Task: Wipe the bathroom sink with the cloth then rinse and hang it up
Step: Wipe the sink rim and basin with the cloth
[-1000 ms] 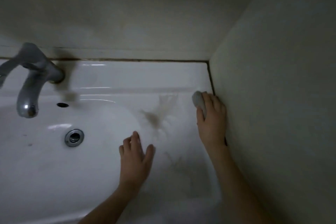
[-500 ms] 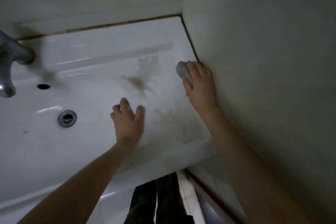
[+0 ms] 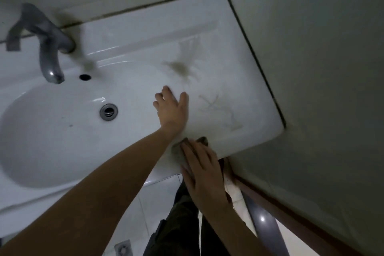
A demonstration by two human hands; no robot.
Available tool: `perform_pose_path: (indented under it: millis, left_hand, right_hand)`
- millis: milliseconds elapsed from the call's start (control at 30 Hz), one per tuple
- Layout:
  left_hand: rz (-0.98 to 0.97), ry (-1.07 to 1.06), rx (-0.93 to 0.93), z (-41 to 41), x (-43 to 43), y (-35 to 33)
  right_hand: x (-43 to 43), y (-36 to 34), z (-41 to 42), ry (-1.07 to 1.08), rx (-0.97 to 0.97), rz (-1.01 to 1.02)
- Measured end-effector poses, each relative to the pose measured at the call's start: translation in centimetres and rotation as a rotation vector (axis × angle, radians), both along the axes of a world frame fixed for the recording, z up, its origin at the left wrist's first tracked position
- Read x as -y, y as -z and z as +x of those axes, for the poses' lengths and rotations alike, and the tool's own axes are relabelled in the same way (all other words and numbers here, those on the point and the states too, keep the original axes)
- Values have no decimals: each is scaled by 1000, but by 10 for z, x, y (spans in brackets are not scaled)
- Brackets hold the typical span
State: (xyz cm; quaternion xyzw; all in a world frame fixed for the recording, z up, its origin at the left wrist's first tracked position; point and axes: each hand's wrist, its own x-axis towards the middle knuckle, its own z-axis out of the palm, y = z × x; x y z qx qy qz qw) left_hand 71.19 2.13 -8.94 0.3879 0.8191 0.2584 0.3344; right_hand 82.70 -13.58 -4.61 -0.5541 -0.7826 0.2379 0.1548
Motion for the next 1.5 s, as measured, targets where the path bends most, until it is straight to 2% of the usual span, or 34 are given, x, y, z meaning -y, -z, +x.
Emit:
perform_pose_path:
  millis: [100,233,333,400,467,567,600,700,733,967,1067,1233,1400,1500]
  left_hand:
    - [6,0,1,-1,-1,0]
    - [23,-2,7,-1,-1,4]
    - [30,1,-6,-1,-2,8]
    - [44,7,-17,-1,-1,8]
    - [58,9,-21,-2,-1,10]
    - [56,5,-9,-2,-1,11]
    - [55,10,-12,-2,-1,11]
    - [55,13,-18,-3,-2,12]
    - [61,14,-22,-3,-3,11]
    - [58,2,-52,-3,-3,13]
    - [62,0,-52,-4,-3,13]
    - [101,0,-67,-4,-1,16]
    - [130,2,-104,-3,-1,15]
    - [123,1,-84,-2,0,17]
  right_hand:
    - [-21,0,44,-52,48,2]
    - [-57,1,116,283,100,99]
    - [-57,3,96,386,105,88]
    - [-50,2,57,292,119,40]
    - [-34,1,19,77,110,-9]
    - [-33,-4,26,-136,45,-38]
    - [-43,-5,44,-111,47,-33]
    - [-86,-6,110,179,99,88]
    - [-98,-8,124,215,111,107]
    - [-149,14,115,-16,253,152]
    - [-182,31,90,37,375,249]
    - [-266,42,36,161,409,310]
    - [-330,51,-8,228,138,319]
    - [-336,53,-24,312,56,291]
